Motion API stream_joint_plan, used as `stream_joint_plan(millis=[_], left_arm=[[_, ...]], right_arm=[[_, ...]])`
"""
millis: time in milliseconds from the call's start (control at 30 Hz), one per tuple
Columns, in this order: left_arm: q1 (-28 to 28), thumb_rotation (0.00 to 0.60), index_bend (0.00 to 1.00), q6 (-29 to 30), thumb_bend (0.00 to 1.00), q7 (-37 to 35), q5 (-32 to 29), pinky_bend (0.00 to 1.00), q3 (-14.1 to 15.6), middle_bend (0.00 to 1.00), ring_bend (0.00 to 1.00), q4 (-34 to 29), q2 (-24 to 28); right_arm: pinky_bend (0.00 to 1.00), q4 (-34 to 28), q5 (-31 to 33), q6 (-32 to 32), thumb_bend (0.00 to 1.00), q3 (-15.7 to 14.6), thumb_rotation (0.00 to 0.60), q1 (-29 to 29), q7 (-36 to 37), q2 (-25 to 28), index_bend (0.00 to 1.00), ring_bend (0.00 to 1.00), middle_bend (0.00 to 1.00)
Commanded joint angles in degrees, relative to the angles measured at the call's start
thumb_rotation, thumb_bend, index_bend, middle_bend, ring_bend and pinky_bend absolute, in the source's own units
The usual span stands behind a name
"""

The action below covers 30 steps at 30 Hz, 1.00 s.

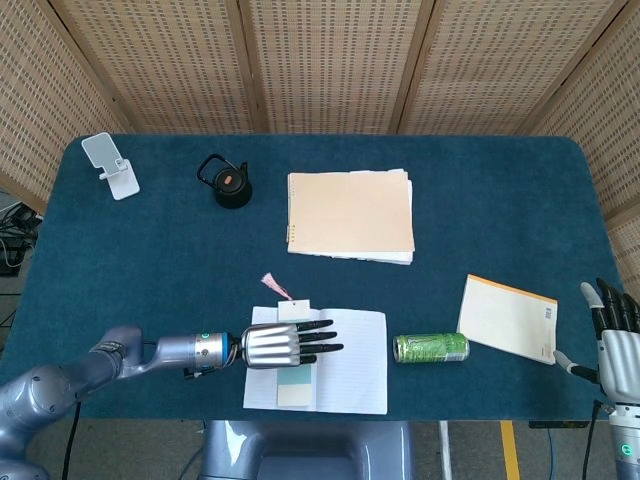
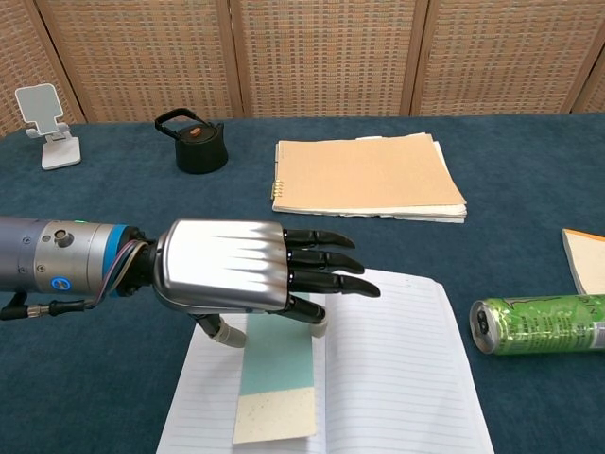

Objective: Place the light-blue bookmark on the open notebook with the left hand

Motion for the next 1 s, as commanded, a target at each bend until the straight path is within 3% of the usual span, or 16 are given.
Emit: stream_joint_plan(millis=[33, 267, 433, 500, 767, 867, 1000], left_arm=[[0.02, 0.600, 0.35, 0.09, 0.19, -0.15, 0.06, 0.00, 0.20, 0.00, 0.00, -0.01, -0.03], [0.22, 0.600, 0.32, 0.58, 0.19, 0.11, 0.46, 0.00, 0.86, 0.00, 0.00, 0.45, -0.30], [0.73, 0.600, 0.04, 0.40, 0.19, 0.18, -0.26, 0.00, 0.89, 0.00, 0.00, 0.29, -0.06], [0.85, 0.600, 0.00, 0.27, 0.19, 0.29, -0.66, 0.00, 0.72, 0.00, 0.00, 0.01, 0.12], [2.57, 0.600, 0.00, -3.34, 0.20, -4.87, -6.09, 0.00, -0.04, 0.00, 0.00, -6.11, 3.10], [2.04, 0.600, 0.00, -7.49, 0.32, -7.36, -8.48, 0.00, 0.27, 0.00, 0.00, -10.89, 6.39], [1.36, 0.600, 0.00, -10.44, 0.69, -5.90, -9.61, 0.03, 0.14, 0.00, 0.00, -15.27, 9.71]], right_arm=[[0.00, 0.02, 0.02, 0.06, 0.12, 0.03, 0.600, -0.02, 0.00, 0.00, 0.03, 0.00, 0.00], [0.00, -0.04, 0.00, 0.24, 0.12, 0.07, 0.600, -0.09, -0.01, 0.06, 0.03, 0.00, 0.00], [0.00, -0.26, -0.09, 0.40, 0.12, 0.08, 0.600, -0.13, -0.30, 0.12, 0.03, 0.00, 0.00], [0.00, -0.32, -0.13, 0.44, 0.12, 0.08, 0.600, -0.14, -0.38, 0.13, 0.03, 0.00, 0.00], [0.00, -0.41, -0.26, 0.53, 0.12, 0.03, 0.600, -0.17, -0.38, 0.19, 0.03, 0.00, 0.00], [0.00, -0.45, -0.45, 0.48, 0.12, -0.06, 0.600, -0.10, -0.46, 0.15, 0.03, 0.00, 0.00], [0.00, -0.54, -0.59, 0.49, 0.12, -0.13, 0.600, -0.07, -0.62, 0.09, 0.03, 0.00, 0.00]])
